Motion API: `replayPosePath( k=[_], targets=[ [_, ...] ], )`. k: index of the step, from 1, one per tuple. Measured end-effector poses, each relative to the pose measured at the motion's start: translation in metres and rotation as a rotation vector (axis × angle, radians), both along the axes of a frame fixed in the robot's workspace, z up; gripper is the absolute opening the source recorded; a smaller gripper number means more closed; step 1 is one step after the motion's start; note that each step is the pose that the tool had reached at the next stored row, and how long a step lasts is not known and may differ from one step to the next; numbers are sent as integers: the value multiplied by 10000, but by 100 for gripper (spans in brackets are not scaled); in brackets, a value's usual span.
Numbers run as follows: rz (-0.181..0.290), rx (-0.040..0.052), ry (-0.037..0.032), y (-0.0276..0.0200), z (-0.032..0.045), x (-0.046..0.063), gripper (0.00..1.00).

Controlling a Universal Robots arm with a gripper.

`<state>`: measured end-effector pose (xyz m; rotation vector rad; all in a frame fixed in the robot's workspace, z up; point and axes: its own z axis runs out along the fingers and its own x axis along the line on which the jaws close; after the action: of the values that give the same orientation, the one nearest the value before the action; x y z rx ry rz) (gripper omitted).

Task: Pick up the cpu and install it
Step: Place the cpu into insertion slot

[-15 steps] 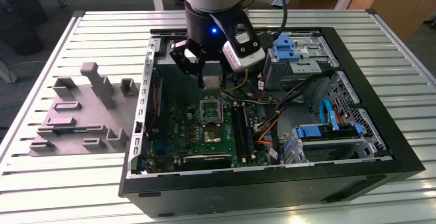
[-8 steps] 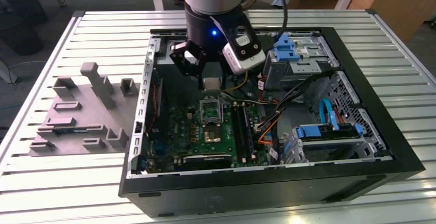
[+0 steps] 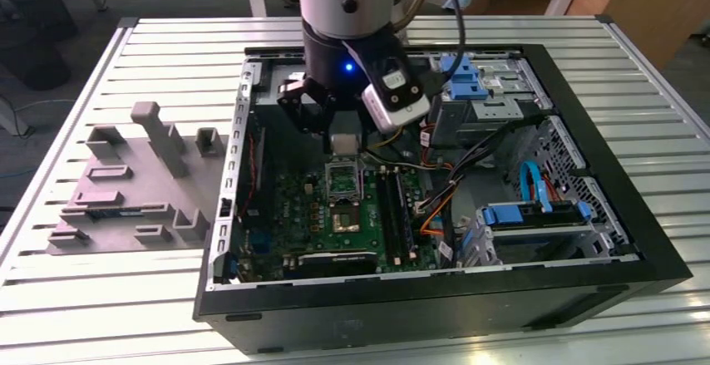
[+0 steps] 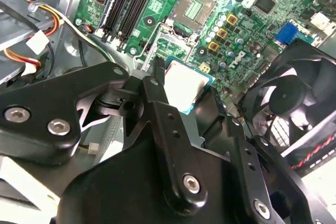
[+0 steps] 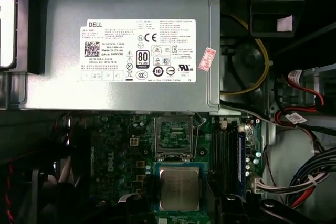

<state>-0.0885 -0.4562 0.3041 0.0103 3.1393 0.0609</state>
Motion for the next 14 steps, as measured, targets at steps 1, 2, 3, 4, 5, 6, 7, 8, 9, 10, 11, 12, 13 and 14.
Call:
replayPosePath(
  k=[1,2,3,4,5,6,7,8,9,10,11,12,13,14],
  targets=[
    [-1,0,4,-7,-18,0,47],
    [-1,-1,9,-13,-35,0,47],
    [-1,-1,17,-18,-55,-1,47],
    [-1,-1,24,-24,-73,0,47],
    [-1,0,29,-32,-91,0,47],
    [-1,0,34,-42,-109,0,47],
    [-1,0,36,-49,-127,0,47],
    [-1,0,38,-53,-146,-1,47],
    [-2,0,38,-55,-163,-1,47],
    [-2,0,39,-56,-183,-1,47],
    [-1,-1,39,-57,-200,-1,47],
    [-1,0,39,-57,-218,0,47],
    [-1,0,39,-58,-236,-1,47],
    [-1,1,39,-59,-255,-1,47]
  ],
)
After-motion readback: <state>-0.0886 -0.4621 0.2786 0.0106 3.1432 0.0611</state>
